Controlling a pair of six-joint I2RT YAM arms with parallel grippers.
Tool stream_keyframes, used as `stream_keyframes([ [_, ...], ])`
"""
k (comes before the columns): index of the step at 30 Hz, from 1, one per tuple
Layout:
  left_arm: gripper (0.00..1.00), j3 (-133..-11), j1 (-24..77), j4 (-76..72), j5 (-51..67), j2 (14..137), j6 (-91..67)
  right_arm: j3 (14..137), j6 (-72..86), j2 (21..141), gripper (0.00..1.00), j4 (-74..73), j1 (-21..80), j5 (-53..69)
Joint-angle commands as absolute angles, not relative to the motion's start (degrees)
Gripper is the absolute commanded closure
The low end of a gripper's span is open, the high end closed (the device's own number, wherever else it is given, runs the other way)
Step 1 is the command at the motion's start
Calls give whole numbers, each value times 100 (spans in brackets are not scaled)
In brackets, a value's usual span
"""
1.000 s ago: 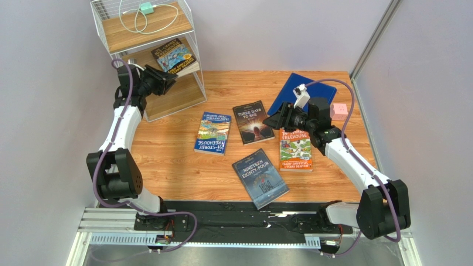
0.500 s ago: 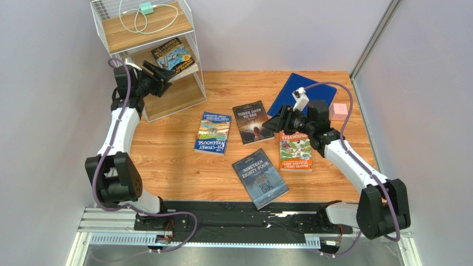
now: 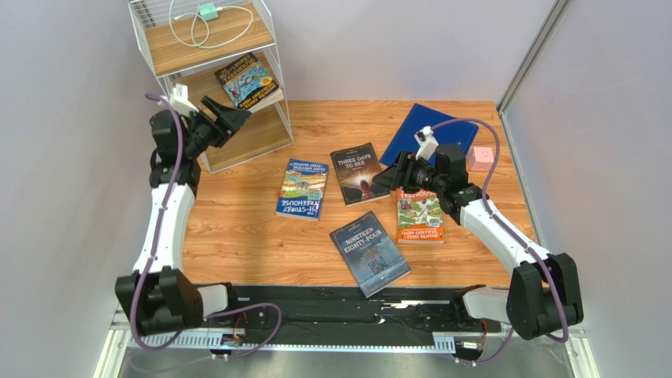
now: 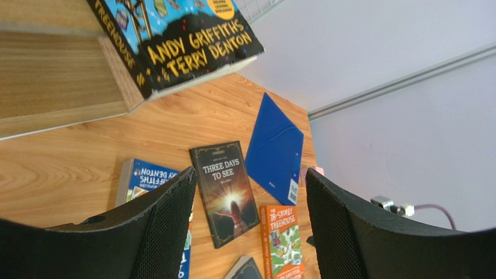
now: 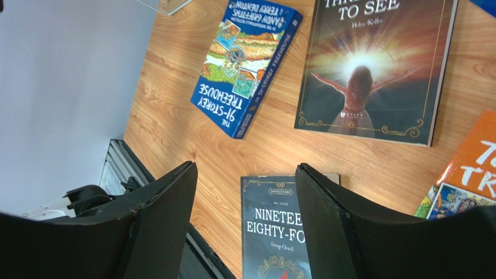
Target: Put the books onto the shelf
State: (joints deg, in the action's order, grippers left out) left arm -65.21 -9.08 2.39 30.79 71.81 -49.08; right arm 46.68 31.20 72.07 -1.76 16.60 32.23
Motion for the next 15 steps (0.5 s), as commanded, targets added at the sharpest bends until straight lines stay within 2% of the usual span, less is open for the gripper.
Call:
stream_keyframes([
  [1,27,-5653,-651,527,3077,6312,-4474,4877,2761,7478,32,-772,1810,2901],
  [6,33,-4293,464,949,2427,5425,-4516,5054,2409,7760,32,-1922,1872,2286],
  [7,39,-4054,649,906,2391,5318,-4587,5010,2408,7778,32,-2012,1881,2155],
  [10,65,-3350,1369,914,2180,5080,-4798,4896,2294,7805,33,-2416,1881,2040],
  [11,88,-3070,1693,949,2040,5045,-4860,4869,2242,7822,33,-2600,1881,2004],
  [12,96,-2937,1853,949,1969,5028,-4973,4817,2215,7814,33,-2662,1881,2004],
  [13,100,-2822,2011,932,1917,5045,-4992,4782,2154,7813,33,-2715,1890,2091],
  [15,100,-2672,2433,1063,1671,5280,-5036,4676,2101,7831,34,-2707,1881,2302],
])
